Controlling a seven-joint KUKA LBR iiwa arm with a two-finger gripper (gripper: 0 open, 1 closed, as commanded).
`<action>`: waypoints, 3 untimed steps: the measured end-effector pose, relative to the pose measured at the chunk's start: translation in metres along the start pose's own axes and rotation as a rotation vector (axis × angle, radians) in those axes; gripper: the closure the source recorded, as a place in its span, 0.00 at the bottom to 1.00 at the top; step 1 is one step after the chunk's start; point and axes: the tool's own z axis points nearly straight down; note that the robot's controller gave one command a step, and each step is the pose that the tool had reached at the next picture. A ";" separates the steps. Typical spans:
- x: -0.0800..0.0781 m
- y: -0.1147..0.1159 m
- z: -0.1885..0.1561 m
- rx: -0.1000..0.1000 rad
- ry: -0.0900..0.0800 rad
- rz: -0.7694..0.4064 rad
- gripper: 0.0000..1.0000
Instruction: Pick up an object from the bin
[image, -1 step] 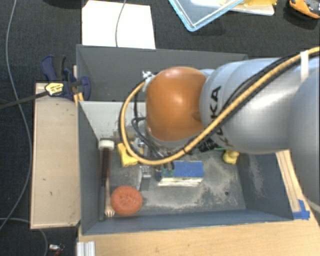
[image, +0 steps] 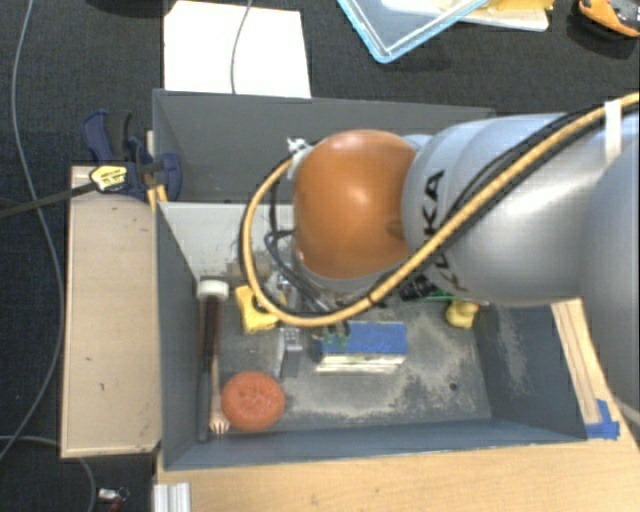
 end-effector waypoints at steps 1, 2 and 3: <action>0.017 0.014 0.059 -0.001 -0.002 -0.133 0.00; 0.041 0.025 0.058 -0.001 -0.007 -0.223 0.00; 0.039 0.045 0.086 0.000 0.002 -0.435 0.00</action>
Offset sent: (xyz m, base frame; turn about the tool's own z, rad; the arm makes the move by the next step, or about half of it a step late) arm -0.0410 0.0255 -0.0598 -0.2230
